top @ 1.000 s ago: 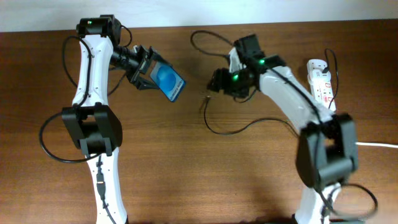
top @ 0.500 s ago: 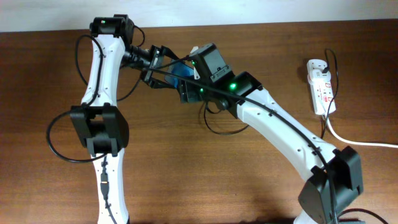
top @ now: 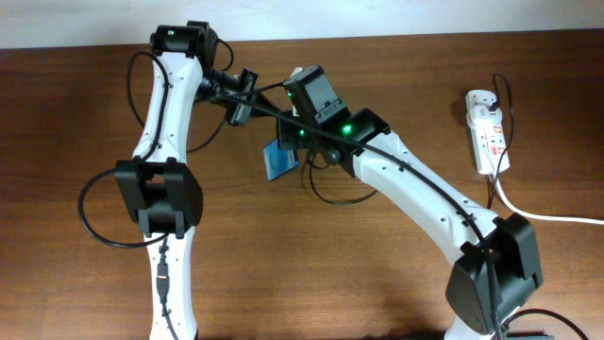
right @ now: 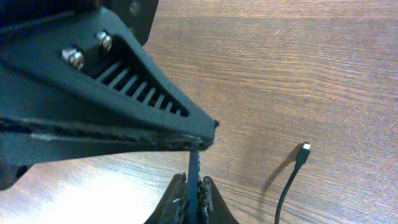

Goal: Plug charger to phone and switch on socket
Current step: 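Raise the phone upright with the left gripper, bottom port facing down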

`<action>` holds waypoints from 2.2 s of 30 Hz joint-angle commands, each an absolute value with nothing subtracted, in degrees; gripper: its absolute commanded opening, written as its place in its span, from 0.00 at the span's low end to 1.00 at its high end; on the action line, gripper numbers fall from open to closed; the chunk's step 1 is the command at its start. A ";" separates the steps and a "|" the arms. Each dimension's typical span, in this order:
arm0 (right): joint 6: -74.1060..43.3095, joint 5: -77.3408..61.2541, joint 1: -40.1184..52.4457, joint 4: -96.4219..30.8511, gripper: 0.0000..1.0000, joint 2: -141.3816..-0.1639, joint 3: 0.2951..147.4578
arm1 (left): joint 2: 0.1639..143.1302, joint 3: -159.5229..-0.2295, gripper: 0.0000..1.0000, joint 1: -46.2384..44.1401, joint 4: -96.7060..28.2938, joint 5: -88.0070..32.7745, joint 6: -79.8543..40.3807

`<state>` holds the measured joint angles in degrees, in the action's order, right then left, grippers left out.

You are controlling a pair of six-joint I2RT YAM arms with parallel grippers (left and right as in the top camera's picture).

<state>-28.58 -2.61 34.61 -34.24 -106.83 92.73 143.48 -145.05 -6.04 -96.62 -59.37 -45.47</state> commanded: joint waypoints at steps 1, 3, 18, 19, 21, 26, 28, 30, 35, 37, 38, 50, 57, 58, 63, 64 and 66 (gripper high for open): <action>-29.47 -3.20 32.16 -34.06 0.04 -104.53 93.34 | 143.13 -146.21 0.01 -5.87 -96.49 -60.18 -43.29; -29.50 -3.16 30.96 -34.89 0.04 -104.01 93.34 | 143.13 -146.21 0.02 -5.56 -94.54 -60.20 -38.68; -69.60 -16.12 15.79 -14.00 0.04 -100.01 93.34 | 143.13 -146.19 0.61 -3.31 -85.71 -81.91 -9.34; -70.54 -16.10 15.77 -12.69 0.04 -100.01 93.34 | 143.13 -146.19 0.61 -3.31 -85.73 -82.04 -9.39; -72.53 -15.92 17.04 -11.53 0.04 -100.03 93.34 | 143.13 -146.19 0.61 -3.33 -84.79 -82.98 -11.11; -74.26 -14.13 19.99 -11.53 0.04 -100.99 93.34 | 143.13 -146.21 0.61 -4.99 -75.35 -80.95 -23.57; -74.24 -12.82 20.67 -11.53 0.04 -100.99 93.34 | 143.13 -146.21 0.59 -5.39 -70.74 -80.79 -29.17; -74.24 -10.81 22.57 -11.29 0.04 -101.47 93.34 | 143.13 -146.21 0.58 -6.50 -67.92 -78.83 -33.69; -72.79 -10.98 23.18 -11.40 0.04 -101.75 93.32 | 143.13 -146.21 0.58 -6.85 -62.54 -80.14 -37.32; -71.85 -11.62 23.18 -11.97 0.04 -101.75 93.32 | 143.13 -146.21 0.59 -6.59 -62.54 -80.14 -37.32; -70.11 -11.86 23.18 -12.19 0.04 -101.75 93.34 | 143.13 -146.21 0.60 -6.59 -62.54 -80.12 -37.32; -67.94 -15.44 22.81 -17.15 0.04 -102.00 93.27 | 143.13 -146.21 0.56 -6.61 -59.57 -79.48 -43.44; -70.98 -10.70 23.64 -18.83 0.04 -102.69 93.27 | 143.13 -146.21 0.00 -6.87 -57.45 -77.08 -54.72; -70.96 -10.70 23.73 -19.90 0.04 -102.72 93.27 | 143.13 -146.21 0.00 -6.87 -57.43 -76.49 -54.89; -59.68 -10.70 23.83 -22.41 0.31 -102.69 93.30 | 143.13 -146.21 0.00 -6.59 -57.04 -69.49 -51.40; -51.79 -10.70 22.79 -24.38 0.62 -101.95 93.34 | 143.13 -146.21 0.00 -6.04 -57.04 -68.82 -47.29; -41.12 -10.70 19.29 -30.89 0.84 -99.50 93.34 | 143.13 -146.19 0.00 -4.99 -57.08 -67.44 -37.71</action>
